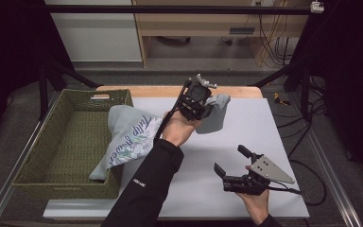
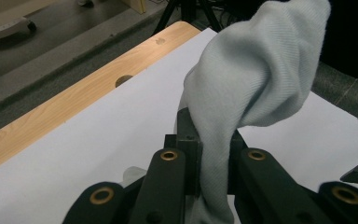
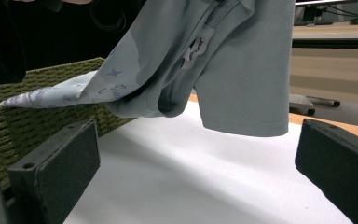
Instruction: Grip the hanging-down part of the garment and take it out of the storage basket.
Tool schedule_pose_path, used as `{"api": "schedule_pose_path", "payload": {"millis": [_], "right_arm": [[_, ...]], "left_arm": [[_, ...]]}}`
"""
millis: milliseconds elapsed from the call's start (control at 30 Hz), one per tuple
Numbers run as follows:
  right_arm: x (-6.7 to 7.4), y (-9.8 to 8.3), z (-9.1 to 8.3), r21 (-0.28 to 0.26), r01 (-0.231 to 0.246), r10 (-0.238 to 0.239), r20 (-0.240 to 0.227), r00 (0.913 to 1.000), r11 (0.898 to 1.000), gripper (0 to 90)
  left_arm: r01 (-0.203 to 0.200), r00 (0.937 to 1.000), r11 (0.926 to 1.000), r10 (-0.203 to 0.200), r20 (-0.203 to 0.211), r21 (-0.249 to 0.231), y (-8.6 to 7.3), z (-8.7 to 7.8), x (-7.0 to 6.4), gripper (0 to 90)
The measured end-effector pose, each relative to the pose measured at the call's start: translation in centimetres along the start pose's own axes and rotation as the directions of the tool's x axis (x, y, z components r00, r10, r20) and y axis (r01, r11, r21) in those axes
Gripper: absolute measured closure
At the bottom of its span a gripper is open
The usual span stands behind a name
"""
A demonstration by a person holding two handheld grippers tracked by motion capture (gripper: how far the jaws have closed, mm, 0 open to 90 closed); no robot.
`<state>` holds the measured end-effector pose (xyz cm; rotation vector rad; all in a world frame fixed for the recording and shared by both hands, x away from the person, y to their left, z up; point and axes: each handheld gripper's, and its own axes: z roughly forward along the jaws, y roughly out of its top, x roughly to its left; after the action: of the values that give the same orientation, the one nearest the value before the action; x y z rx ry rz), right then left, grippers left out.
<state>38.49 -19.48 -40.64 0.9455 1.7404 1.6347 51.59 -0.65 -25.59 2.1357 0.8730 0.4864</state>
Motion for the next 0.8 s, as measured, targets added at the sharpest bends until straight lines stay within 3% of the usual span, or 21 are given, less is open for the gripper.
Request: {"api": "schedule_pose_path", "payload": {"millis": [100, 167, 467, 800], "right_arm": [[-0.1, 0.1, 0.1, -0.009, 0.004, -0.004, -0.005, 1.0000, 1.000, 0.4], [-0.1, 0.1, 0.1, -0.004, 0.000, 0.000, 0.000, 1.0000, 1.000, 0.4], [-0.2, 0.2, 0.6, -0.004, -0.003, 0.003, -0.005, 1.0000, 1.000, 0.4], [0.6, 0.5, 2.8, 0.001, 0.011, -0.011, -0.023, 0.9997, 1.000, 0.4]], "left_arm": [[-0.009, 1.0000, 0.9998, 0.009, 0.000, 0.015, 0.0, -0.1, 0.0, 83.0], [0.001, 1.0000, 1.0000, -0.001, -0.001, -0.004, 0.0, 0.0, 0.0, 83.0], [-0.004, 1.0000, 1.0000, 0.004, 0.002, 0.002, 0.0, -0.1, 0.1, 83.0], [-0.018, 0.9998, 0.9997, 0.018, 0.003, 0.015, 0.2, -0.3, 0.3, 83.0]]}}
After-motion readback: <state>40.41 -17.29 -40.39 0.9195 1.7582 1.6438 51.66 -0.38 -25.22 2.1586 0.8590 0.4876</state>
